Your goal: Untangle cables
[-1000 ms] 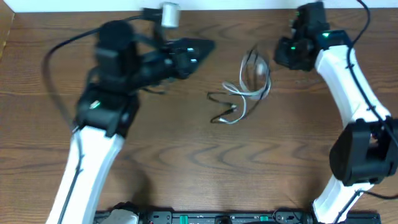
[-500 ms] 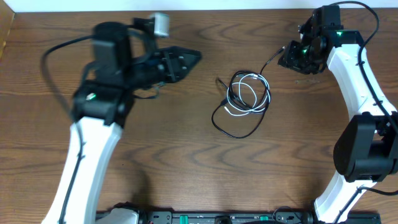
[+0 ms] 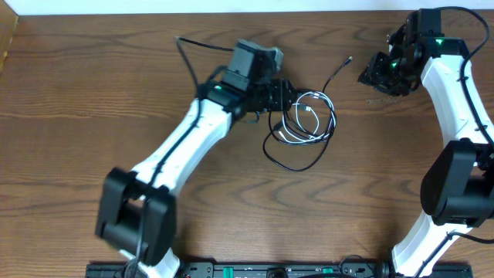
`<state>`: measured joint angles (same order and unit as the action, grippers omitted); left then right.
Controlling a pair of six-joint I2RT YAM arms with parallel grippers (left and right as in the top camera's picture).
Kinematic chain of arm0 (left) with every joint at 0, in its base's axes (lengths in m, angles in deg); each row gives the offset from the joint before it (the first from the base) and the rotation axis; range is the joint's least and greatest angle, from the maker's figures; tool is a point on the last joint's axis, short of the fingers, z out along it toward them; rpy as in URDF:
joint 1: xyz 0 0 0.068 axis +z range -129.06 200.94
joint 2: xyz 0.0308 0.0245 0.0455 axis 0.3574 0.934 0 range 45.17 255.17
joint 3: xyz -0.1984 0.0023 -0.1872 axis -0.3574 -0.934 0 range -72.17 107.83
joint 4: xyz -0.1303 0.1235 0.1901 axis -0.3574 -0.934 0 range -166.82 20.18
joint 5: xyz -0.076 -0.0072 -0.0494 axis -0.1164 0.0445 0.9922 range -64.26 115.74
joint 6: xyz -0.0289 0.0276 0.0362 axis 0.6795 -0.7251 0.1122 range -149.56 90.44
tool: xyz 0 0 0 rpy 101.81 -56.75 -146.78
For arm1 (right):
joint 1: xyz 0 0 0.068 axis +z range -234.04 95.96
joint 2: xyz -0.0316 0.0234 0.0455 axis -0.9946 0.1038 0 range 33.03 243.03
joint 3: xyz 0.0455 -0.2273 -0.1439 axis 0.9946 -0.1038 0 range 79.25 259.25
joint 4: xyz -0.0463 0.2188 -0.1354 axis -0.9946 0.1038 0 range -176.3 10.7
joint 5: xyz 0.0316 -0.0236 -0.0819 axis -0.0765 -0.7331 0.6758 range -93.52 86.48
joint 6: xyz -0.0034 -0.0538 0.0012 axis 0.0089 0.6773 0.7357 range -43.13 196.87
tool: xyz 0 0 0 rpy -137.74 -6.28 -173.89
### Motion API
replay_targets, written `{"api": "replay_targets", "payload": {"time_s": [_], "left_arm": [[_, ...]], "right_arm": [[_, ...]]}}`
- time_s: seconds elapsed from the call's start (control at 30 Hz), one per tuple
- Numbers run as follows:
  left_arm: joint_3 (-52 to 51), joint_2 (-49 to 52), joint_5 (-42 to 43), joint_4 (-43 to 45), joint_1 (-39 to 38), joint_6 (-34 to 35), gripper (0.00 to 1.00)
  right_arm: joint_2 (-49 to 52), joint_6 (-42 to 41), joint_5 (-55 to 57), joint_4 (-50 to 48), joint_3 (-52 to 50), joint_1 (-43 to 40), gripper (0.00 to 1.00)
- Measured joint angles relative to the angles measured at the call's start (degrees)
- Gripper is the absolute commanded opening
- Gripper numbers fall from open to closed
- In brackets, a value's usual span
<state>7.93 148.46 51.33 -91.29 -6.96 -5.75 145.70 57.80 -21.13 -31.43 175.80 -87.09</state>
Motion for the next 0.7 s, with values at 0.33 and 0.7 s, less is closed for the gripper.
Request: {"api": "replay_targets", "payload": {"time_s": [0.33,0.7], "left_arm": [[0.0,12.4,-11.0,6.9,-3.0,-0.1,0.56],[0.0,18.0,-20.2,9.4,-4.5,-0.2,0.46]], "right_arm": [[0.0,0.3,0.0,0.2,0.0,0.0,0.49],[0.0,0.3,0.0,0.1,0.0,0.0,0.50]]}}
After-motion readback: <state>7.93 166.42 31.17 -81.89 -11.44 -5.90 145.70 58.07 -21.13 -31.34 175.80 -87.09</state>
